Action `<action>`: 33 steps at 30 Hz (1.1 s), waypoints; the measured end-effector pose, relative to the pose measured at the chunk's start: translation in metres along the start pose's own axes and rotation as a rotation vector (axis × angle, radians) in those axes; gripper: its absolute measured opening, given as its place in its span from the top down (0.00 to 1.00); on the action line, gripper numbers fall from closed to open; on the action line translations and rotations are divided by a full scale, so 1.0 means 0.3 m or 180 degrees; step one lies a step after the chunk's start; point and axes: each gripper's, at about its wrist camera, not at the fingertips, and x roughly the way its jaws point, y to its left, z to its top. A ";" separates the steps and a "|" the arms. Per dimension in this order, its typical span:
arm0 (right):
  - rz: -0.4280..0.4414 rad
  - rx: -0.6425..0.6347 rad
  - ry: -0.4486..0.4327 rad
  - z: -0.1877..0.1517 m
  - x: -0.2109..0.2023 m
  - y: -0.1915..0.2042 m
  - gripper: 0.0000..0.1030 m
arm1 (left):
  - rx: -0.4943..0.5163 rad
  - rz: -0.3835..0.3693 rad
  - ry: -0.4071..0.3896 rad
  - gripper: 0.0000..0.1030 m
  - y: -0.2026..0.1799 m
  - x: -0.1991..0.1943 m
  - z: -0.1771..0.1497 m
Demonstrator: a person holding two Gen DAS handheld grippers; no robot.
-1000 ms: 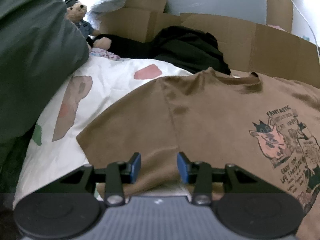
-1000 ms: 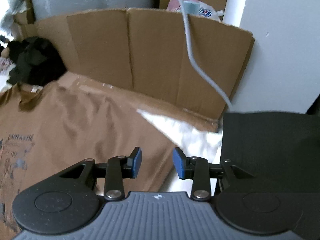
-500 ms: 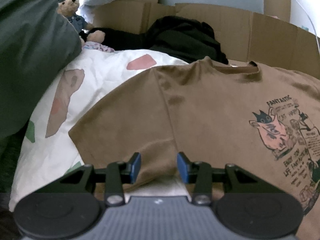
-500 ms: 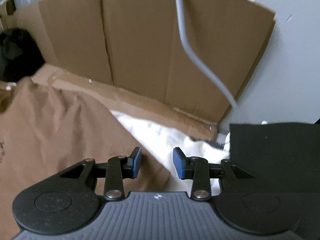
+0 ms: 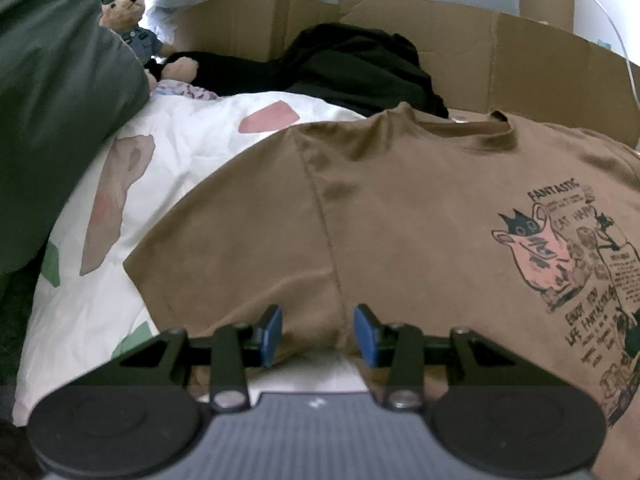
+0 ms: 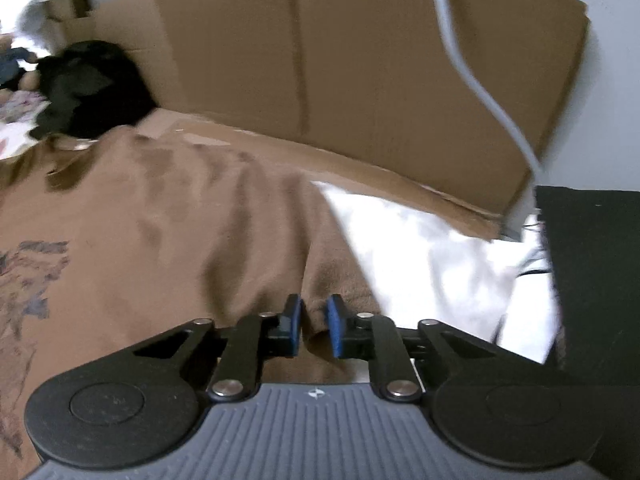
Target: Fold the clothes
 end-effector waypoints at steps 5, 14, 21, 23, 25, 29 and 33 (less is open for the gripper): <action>0.0256 -0.0021 0.0100 -0.025 -0.014 0.068 0.88 | -0.0020 0.0003 0.0003 0.58 0.002 -0.004 -0.002; 0.0039 0.0132 -0.0052 0.001 -0.080 0.038 0.87 | -0.0035 -0.0003 -0.0020 0.58 0.005 -0.011 0.000; -0.0324 0.0298 -0.0038 0.060 -0.018 -0.062 0.71 | -0.0007 -0.0004 0.0005 0.58 0.003 -0.008 -0.003; -0.0378 0.0426 0.0005 0.069 0.013 -0.093 0.71 | -0.0018 0.0000 0.0020 0.58 0.005 -0.006 -0.006; -0.0365 0.0529 0.0040 0.070 0.033 -0.109 0.71 | -0.0031 0.0002 0.0035 0.58 0.006 -0.004 -0.009; -0.0239 0.0530 -0.0013 0.061 0.034 -0.088 0.71 | -0.0017 -0.0004 0.0049 0.58 0.002 0.002 -0.008; 0.0067 0.0423 -0.0009 0.035 0.019 -0.042 0.72 | -0.0013 -0.0013 0.0040 0.58 0.000 0.007 -0.003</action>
